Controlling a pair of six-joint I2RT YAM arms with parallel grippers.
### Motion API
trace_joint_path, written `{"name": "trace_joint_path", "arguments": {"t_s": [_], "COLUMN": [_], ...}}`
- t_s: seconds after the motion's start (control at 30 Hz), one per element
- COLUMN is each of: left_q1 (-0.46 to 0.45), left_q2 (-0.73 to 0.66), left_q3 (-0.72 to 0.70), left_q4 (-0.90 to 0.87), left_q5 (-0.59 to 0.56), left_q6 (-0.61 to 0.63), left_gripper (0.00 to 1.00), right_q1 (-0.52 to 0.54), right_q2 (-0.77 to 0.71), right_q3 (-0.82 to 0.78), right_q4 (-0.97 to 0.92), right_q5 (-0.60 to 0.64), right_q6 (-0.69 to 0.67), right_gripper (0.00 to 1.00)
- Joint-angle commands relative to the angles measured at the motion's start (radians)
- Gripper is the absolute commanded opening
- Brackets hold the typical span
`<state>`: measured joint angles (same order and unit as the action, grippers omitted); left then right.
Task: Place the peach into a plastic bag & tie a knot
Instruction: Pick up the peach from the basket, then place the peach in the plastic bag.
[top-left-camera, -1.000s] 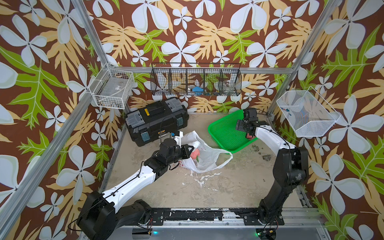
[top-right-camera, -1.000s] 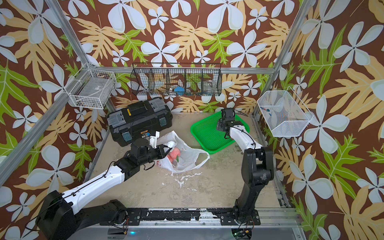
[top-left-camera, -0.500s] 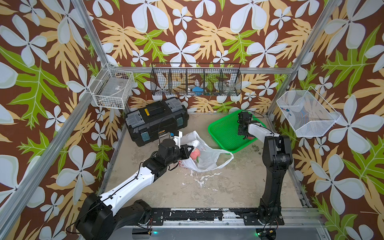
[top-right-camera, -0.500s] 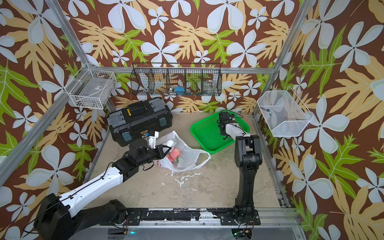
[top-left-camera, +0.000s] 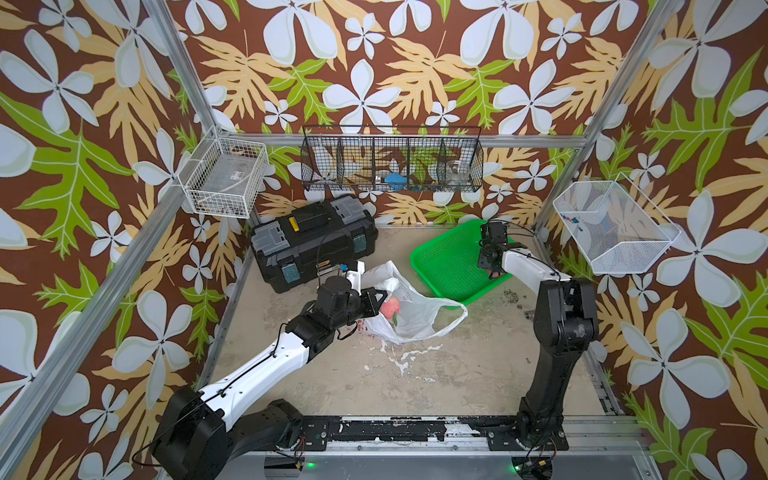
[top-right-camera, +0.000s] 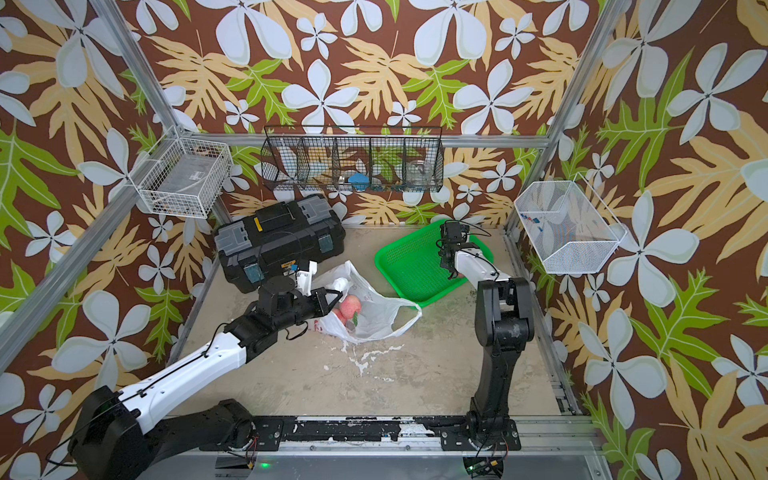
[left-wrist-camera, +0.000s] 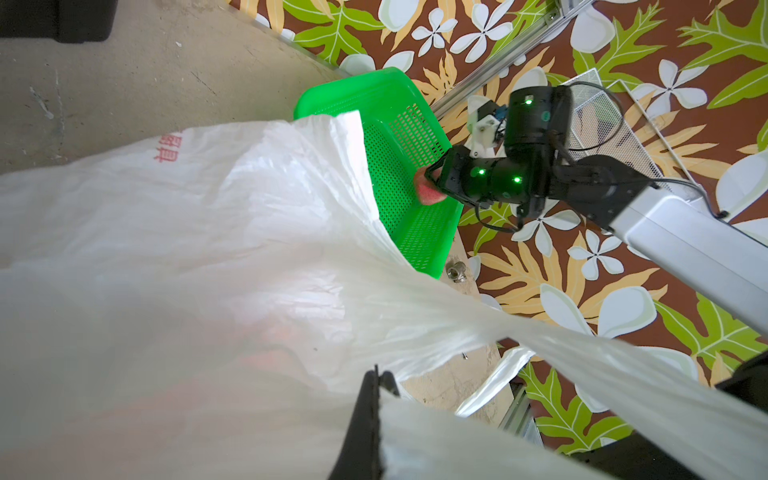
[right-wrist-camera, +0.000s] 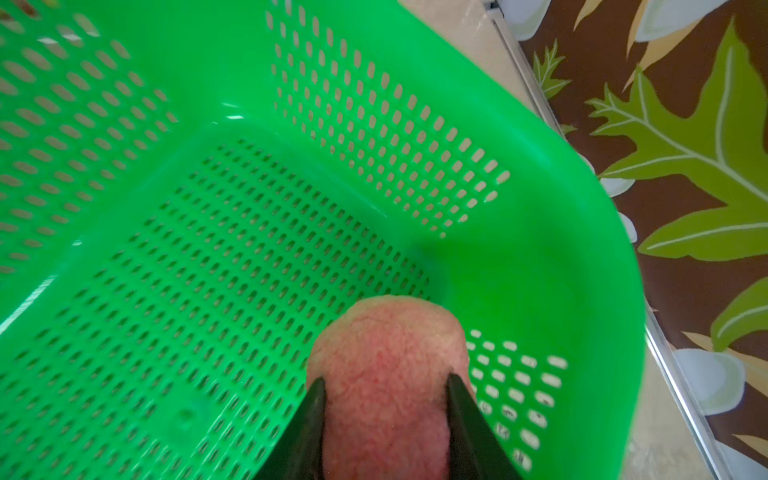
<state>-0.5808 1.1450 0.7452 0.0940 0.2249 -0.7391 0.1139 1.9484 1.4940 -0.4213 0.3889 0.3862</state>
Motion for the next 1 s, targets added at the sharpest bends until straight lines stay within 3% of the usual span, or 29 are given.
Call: {"name": "trace_joint_path", "arguments": {"t_s": [0.0, 0.1, 0.2, 0.27, 0.33, 0.47, 0.67, 0.73, 0.87, 0.97], "left_q1": [0.001, 0.001, 0.002, 0.002, 0.004, 0.006, 0.006, 0.006, 0.006, 0.007], "left_q2": [0.008, 0.013, 0.016, 0.022, 0.033, 0.056, 0.074, 0.076, 0.076, 0.086], "left_q3": [0.015, 0.040, 0.076, 0.087, 0.094, 0.103, 0.112, 0.115, 0.118, 0.127], "left_q4": [0.006, -0.014, -0.051, -0.067, -0.076, -0.067, -0.040, -0.039, -0.040, -0.037], "left_q5": [-0.006, -0.017, -0.035, -0.044, -0.043, -0.022, 0.001, 0.002, -0.020, -0.030], "left_q6": [-0.001, 0.016, 0.055, 0.072, 0.078, 0.072, 0.050, 0.044, 0.047, 0.050], "left_gripper": [0.00, 0.00, 0.00, 0.00, 0.00, 0.00, 0.00, 0.00, 0.00, 0.00], "right_q1": [0.031, 0.098, 0.194, 0.250, 0.305, 0.453, 0.556, 0.570, 0.573, 0.571], "right_q2": [-0.075, -0.201, -0.398, -0.540, -0.640, -0.726, -0.559, -0.487, -0.453, -0.496], "right_q3": [-0.027, -0.095, -0.226, -0.322, -0.379, -0.434, -0.438, -0.382, -0.311, -0.282], "right_q4": [0.017, 0.023, 0.076, 0.127, 0.146, 0.137, 0.266, 0.252, 0.173, 0.042], "right_q5": [-0.093, -0.247, -0.479, -0.657, -0.745, -0.777, -0.780, -0.762, -0.763, -0.668], "right_q6": [0.018, 0.019, 0.007, 0.041, 0.083, 0.136, 0.210, 0.206, 0.160, 0.103], "right_gripper": [0.31, 0.29, 0.29, 0.28, 0.27, 0.27, 0.27, 0.35, 0.76, 0.84]}}
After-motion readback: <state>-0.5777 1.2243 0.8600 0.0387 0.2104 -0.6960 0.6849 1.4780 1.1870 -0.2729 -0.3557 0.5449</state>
